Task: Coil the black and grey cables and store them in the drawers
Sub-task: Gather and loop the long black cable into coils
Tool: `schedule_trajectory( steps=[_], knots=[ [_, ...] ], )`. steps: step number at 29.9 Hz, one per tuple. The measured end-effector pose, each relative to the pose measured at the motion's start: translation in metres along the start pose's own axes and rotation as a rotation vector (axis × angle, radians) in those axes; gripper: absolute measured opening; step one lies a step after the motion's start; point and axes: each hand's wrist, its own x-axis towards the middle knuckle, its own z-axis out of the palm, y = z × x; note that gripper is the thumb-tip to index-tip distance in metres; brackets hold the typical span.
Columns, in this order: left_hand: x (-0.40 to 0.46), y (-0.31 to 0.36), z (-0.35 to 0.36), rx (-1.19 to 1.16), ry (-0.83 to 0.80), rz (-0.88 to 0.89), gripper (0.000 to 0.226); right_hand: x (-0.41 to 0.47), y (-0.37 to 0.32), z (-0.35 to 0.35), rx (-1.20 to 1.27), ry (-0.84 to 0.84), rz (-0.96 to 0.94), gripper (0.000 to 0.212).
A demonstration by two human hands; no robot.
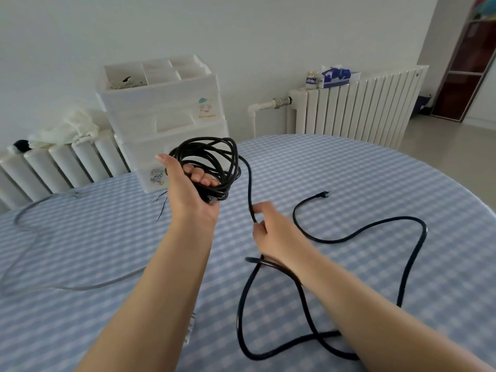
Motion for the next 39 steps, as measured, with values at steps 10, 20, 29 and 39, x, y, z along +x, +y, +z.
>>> schedule_trajectory(
  steps=[10, 20, 29, 39],
  knots=[
    [-0.012, -0.015, 0.003, 0.417, -0.170, 0.305, 0.055, -0.007, -0.001, -0.016, 0.147, -0.411, -0.064, 0.032],
    [-0.018, -0.039, -0.009, 0.994, -0.603, 0.557, 0.052, -0.009, 0.006, -0.046, 0.269, -0.747, -0.128, 0.036],
    [-0.012, -0.048, -0.018, 1.238, -0.839, 0.281, 0.103, -0.001, 0.014, -0.055, 0.412, -0.796, -0.169, 0.024],
    [-0.014, -0.039, -0.018, 1.183, -1.040, -0.050, 0.080, 0.009, 0.033, -0.063, 0.866, -0.589, -0.051, 0.032]
  ],
)
